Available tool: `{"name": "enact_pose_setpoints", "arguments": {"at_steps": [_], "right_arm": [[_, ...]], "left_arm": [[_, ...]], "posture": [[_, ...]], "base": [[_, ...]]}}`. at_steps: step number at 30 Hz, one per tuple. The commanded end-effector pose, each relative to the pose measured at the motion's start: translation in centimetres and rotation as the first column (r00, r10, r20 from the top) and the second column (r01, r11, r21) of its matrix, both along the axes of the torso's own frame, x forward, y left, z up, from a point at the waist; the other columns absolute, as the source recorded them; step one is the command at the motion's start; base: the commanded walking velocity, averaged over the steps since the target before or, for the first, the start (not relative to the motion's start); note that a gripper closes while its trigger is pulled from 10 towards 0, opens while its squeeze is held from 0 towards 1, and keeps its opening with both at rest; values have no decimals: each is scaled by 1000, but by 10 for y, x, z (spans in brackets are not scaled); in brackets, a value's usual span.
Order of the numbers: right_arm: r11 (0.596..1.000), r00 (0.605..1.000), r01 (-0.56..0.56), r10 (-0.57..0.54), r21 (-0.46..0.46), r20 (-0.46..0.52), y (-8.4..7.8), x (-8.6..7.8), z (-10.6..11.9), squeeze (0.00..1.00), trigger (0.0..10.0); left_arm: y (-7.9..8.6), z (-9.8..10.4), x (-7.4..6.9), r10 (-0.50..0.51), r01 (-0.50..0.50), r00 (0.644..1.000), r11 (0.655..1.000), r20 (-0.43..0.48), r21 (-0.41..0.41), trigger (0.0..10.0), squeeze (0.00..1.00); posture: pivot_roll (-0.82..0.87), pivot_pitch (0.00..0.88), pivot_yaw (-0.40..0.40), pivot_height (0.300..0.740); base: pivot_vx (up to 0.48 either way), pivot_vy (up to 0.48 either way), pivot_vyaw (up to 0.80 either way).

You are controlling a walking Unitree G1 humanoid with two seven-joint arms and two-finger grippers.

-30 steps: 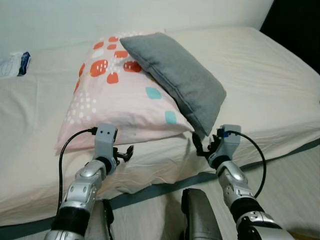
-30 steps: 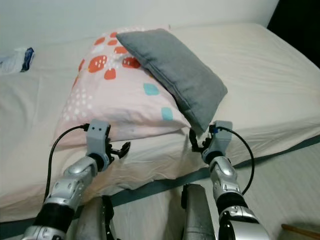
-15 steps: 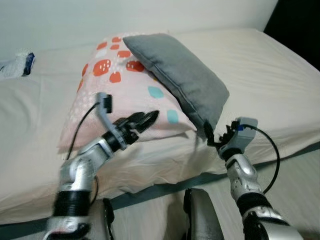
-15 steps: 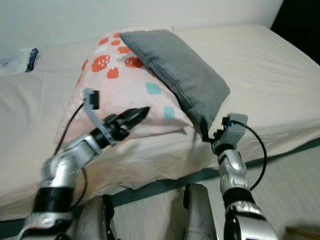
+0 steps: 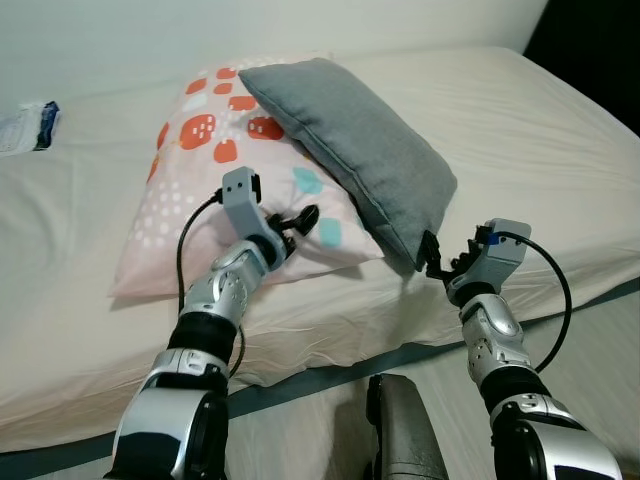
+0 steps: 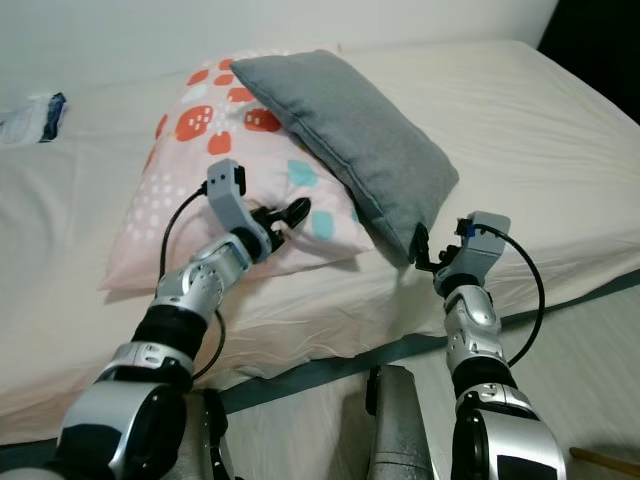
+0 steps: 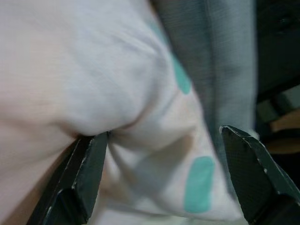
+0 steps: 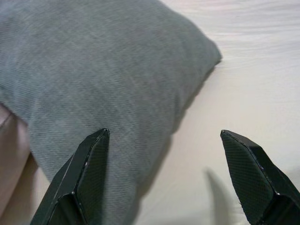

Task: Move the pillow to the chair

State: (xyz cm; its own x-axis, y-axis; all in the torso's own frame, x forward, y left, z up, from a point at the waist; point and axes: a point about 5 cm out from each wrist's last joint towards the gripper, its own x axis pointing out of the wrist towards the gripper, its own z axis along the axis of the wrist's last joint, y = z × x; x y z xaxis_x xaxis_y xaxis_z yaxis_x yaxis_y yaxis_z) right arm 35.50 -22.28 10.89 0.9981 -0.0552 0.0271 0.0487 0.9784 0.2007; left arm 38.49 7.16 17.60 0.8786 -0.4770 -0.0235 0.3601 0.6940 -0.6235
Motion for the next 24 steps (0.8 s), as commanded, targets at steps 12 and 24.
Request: {"name": "enact_pose_setpoints", "arguments": {"at_steps": [12,24], "right_arm": [[1000,999,-12,13,11,-47,5,0,-8,0,10000],[1000,998,-6,6,6,-55,5,-1,-10,0,10000]], "left_arm": [[-87,37,-42,-665,701,711,697,231,-152,10000,0],[-104,-6,-26,-373,337,926,886,58,319,10000,0]], "posture": [[-1,213,46,533],[-4,225,45,533]], "base": [[0,0,0],[0,0,0]]}}
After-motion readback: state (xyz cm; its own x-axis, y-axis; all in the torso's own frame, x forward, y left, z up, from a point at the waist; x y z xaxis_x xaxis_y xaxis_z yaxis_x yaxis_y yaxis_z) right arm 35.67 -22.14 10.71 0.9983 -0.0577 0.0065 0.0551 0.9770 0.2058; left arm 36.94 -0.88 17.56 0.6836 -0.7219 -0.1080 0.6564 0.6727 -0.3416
